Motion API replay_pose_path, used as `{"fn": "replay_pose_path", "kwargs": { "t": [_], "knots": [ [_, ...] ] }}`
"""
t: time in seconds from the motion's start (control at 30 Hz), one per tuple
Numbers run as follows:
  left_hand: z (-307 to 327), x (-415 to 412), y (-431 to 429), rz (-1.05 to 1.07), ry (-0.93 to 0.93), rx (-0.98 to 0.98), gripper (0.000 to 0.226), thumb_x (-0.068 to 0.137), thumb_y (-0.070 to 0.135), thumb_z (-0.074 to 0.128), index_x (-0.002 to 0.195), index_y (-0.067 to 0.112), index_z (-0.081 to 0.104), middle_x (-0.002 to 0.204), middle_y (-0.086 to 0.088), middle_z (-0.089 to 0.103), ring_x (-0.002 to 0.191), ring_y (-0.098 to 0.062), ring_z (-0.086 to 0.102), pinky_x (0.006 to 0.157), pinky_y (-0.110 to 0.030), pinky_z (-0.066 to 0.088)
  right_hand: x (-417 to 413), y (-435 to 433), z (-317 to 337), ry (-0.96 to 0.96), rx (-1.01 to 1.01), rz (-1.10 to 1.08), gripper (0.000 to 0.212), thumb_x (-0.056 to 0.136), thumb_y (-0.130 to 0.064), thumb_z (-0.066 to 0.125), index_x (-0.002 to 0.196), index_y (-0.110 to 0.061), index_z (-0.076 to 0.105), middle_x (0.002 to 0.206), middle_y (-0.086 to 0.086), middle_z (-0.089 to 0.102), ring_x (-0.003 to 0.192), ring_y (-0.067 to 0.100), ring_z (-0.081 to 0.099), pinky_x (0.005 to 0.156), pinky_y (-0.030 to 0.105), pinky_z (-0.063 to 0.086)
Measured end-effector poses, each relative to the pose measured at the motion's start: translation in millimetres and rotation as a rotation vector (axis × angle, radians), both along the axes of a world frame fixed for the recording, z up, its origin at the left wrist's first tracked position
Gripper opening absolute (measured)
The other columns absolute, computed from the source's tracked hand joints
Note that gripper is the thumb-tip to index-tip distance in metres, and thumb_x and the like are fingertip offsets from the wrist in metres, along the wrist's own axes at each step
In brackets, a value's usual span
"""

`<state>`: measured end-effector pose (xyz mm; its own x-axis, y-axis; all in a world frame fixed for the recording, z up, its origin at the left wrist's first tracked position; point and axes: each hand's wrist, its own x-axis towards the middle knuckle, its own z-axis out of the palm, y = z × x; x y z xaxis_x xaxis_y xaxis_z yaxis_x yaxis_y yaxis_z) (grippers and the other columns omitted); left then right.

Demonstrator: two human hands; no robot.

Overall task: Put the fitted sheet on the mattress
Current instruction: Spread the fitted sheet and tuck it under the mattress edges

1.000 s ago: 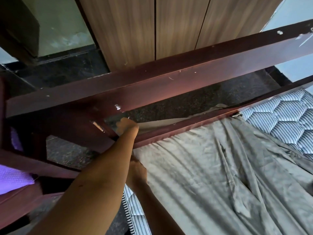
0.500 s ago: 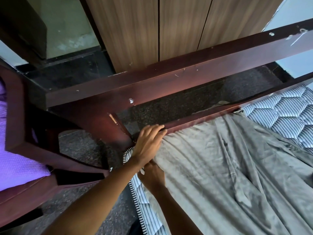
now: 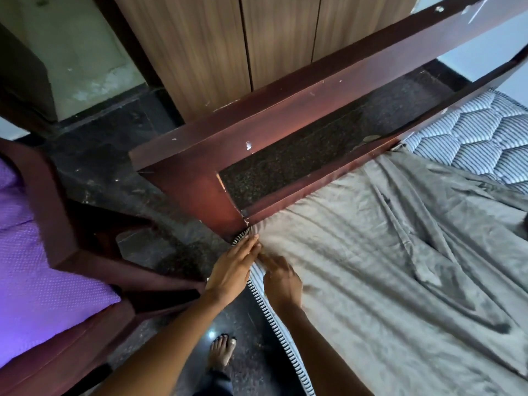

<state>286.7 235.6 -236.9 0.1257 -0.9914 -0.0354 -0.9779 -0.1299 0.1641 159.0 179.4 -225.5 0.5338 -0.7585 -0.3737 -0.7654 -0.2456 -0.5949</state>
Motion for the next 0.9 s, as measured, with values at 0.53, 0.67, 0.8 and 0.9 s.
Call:
{"fn": "replay_pose_path", "kwargs": {
  "t": [0.53,0.67,0.8,0.9],
  "knots": [
    [-12,94,13,-0.353,-0.190,-0.256,0.023,0.084,0.007,0.045,0.076,0.019,0.063,0.087,0.008,0.066,0.043,-0.013,0.056,0.033,-0.026,0.044,63,73,-3,0.087,0.005,-0.152,0.053,0.094,-0.018,0.043,0.141,-0.043,0.036,0.142,-0.010,0.041,0.113,0.023,0.057,0.084,0.036,0.048],
    [-16,104,18,-0.385,-0.162,-0.236,0.022,0.084,0.008,0.049,0.074,0.018,0.066,0.096,0.011,0.069,0.037,-0.013,0.055,0.032,-0.023,0.044,74,80,-3,0.168,-0.033,-0.076,0.057,0.097,-0.017,0.039,0.146,-0.041,0.024,0.141,-0.002,0.041,0.114,0.025,0.055,0.088,0.039,0.047],
    [-14,105,19,-0.388,-0.135,-0.158,0.015,0.069,0.005,0.076,0.069,0.016,0.067,0.098,0.009,0.072,0.035,-0.012,0.056,0.031,-0.019,0.042,80,85,-6,0.275,-0.059,-0.022,0.060,0.099,-0.017,0.039,0.150,-0.036,0.014,0.141,0.003,0.039,0.110,0.029,0.057,0.088,0.041,0.047],
    [-15,99,21,-0.368,-0.147,-0.139,0.018,0.065,0.011,0.080,0.063,0.017,0.063,0.088,0.007,0.072,0.033,-0.013,0.055,0.030,-0.018,0.038,85,88,-12,0.331,-0.073,0.017,0.064,0.098,-0.014,0.038,0.151,-0.033,0.009,0.146,0.004,0.036,0.105,0.032,0.060,0.085,0.043,0.050]
  ]
}}
